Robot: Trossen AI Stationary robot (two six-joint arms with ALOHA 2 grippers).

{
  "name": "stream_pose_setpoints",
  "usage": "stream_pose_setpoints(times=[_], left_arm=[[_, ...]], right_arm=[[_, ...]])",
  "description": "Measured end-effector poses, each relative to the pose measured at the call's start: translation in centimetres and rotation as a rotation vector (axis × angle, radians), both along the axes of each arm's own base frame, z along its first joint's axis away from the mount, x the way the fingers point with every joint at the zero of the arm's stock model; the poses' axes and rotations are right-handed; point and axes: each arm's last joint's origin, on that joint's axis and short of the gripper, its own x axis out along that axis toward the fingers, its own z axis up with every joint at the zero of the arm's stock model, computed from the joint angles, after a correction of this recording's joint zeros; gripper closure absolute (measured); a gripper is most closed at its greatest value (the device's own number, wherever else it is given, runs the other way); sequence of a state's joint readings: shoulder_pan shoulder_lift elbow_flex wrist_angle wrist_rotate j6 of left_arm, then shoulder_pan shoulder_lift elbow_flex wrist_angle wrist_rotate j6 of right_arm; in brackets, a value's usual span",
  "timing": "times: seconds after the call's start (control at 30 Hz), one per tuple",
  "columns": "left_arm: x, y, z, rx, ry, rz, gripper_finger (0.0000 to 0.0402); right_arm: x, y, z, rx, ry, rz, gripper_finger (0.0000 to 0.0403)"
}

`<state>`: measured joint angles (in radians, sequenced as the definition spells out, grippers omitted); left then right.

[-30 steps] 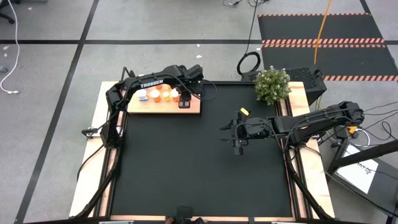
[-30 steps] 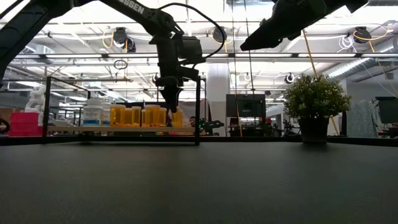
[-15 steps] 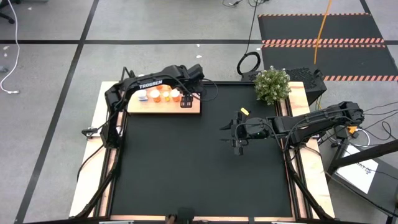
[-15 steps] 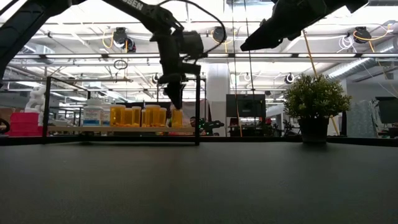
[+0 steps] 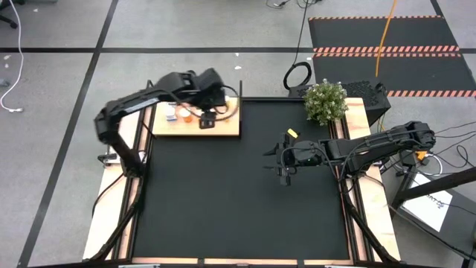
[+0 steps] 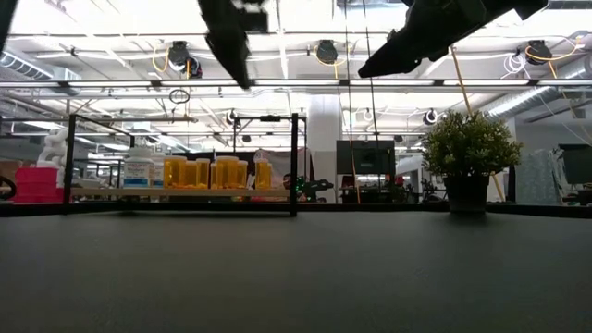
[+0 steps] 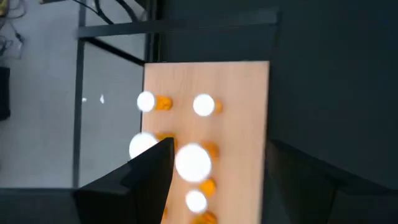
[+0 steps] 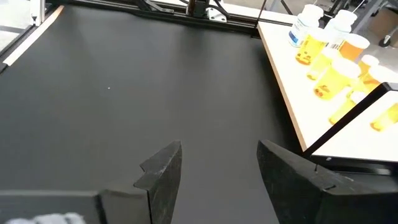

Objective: Pick and place medicine bottles onto shelf by color
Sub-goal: Return to Home Position

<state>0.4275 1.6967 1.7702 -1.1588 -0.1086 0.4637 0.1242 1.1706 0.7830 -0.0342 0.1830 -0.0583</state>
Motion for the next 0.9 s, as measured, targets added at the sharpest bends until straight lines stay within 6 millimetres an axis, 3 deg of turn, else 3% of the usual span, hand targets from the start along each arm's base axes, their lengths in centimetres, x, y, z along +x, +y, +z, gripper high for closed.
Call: stream_pose_setpoints(times=[0.17,0.43,0.57,0.7,0.9], left_arm=[[-4.0,-3.1,3.1,-0.007,-0.124,0.034,0.0149],[-9.8,-9.7,3.0,-0.03,-0.425,-0.048,0.0149],[-13.0,-12.5,2.3,-0.025,-0.522,-0.073,0.0149],[-15.6,-13.9,1.1,-0.022,-0.627,-0.028,0.0149],[-16.1,-15.0,-2.9,-0.061,-0.719,-0.073,0.0149]], right_arm=[[0.0,-0.2,0.0,-0.039,-0.003,-0.056,0.02],[0.0,-1.0,-0.1,-0.067,0.009,-0.112,0.0202],[0.1,-1.8,-0.1,-0.085,-0.023,-0.131,0.0222],[0.1,-2.7,-0.3,-0.113,-0.061,-0.154,0.0261],[-0.1,-3.7,-1.1,-0.049,-0.053,-0.079,0.0339]])
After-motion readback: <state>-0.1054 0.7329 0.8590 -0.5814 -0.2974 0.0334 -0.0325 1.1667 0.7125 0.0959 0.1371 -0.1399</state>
